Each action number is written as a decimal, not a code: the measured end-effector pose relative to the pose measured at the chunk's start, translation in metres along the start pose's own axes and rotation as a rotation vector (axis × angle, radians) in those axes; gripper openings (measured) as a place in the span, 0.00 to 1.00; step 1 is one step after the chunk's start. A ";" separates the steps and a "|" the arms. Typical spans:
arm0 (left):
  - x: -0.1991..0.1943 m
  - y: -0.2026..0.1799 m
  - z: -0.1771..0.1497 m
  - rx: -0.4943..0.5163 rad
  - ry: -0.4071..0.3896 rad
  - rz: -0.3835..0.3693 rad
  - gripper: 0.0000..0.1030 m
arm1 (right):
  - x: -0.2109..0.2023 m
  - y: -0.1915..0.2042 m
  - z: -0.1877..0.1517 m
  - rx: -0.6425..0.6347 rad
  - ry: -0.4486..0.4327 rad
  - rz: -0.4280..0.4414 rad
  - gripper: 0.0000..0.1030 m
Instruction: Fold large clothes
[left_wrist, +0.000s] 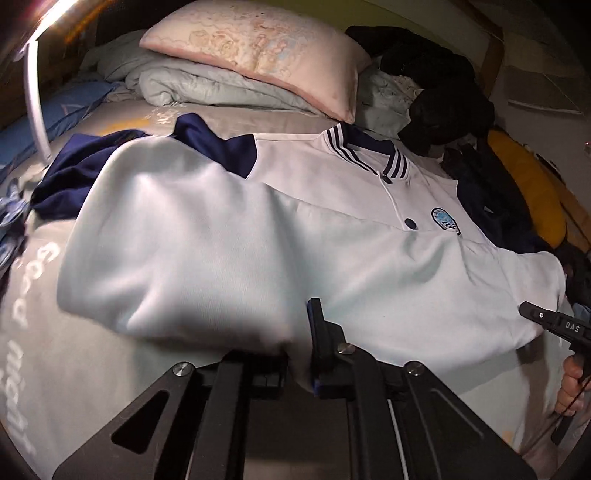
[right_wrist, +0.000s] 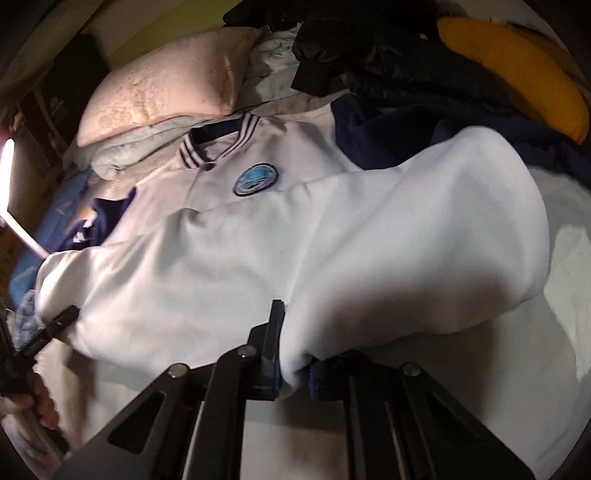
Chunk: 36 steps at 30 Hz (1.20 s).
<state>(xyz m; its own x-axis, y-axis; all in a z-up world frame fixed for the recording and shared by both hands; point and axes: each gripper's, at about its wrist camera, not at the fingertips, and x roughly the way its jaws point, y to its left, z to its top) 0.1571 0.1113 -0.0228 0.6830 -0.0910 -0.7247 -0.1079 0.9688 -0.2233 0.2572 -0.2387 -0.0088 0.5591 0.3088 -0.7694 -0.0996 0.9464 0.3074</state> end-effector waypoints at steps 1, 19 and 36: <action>-0.005 0.003 -0.005 -0.007 0.014 -0.010 0.09 | -0.004 0.001 -0.004 -0.007 0.008 0.003 0.08; -0.039 -0.028 -0.050 0.215 0.034 0.067 0.20 | -0.011 0.035 -0.051 -0.174 0.055 -0.075 0.47; -0.035 -0.102 -0.066 0.611 0.008 0.037 0.67 | -0.009 0.098 -0.070 -0.550 0.014 -0.070 0.59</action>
<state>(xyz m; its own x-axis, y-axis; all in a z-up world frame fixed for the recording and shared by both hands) 0.0968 0.0003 -0.0179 0.6809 -0.0546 -0.7304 0.3040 0.9283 0.2141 0.1846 -0.1414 -0.0114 0.5691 0.2413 -0.7861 -0.4799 0.8737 -0.0792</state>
